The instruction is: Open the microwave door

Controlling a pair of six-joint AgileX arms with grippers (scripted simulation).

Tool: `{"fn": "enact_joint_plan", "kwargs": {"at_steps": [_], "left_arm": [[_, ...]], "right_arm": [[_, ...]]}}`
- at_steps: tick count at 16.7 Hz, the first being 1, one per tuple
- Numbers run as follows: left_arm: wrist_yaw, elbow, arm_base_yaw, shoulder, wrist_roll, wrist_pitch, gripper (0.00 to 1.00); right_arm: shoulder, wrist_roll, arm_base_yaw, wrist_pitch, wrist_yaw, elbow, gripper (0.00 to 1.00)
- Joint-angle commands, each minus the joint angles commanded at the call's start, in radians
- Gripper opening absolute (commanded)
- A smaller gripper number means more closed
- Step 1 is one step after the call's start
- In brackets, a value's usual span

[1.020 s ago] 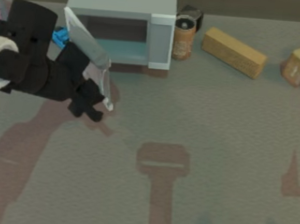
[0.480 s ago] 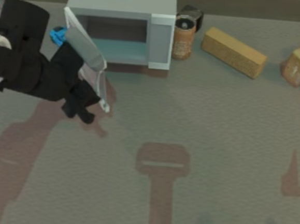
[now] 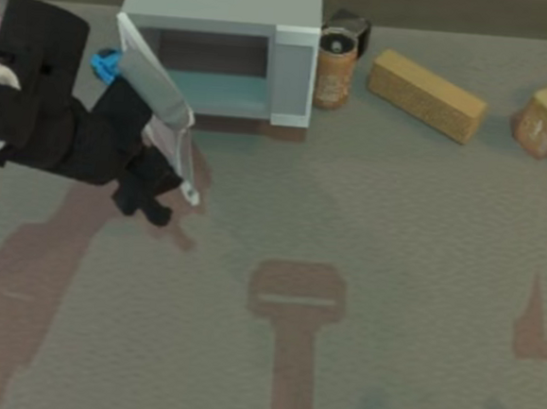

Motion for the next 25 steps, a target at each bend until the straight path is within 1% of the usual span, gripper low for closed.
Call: {"fn": "enact_joint_plan", "kwargs": {"at_steps": [16, 18, 25], "left_arm": [[0.000, 0.000, 0.000, 0.000, 0.000, 0.000, 0.00], [0.007, -0.005, -0.003, 0.000, -0.001, -0.003, 0.00], [0.050, 0.010, 0.036, 0.003, 0.086, -0.045, 0.00]], "right_arm": [[0.000, 0.000, 0.000, 0.000, 0.000, 0.000, 1.00], [0.000, 0.000, 0.000, 0.000, 0.000, 0.000, 1.00], [0.000, 0.000, 0.000, 0.000, 0.000, 0.000, 1.00]]}}
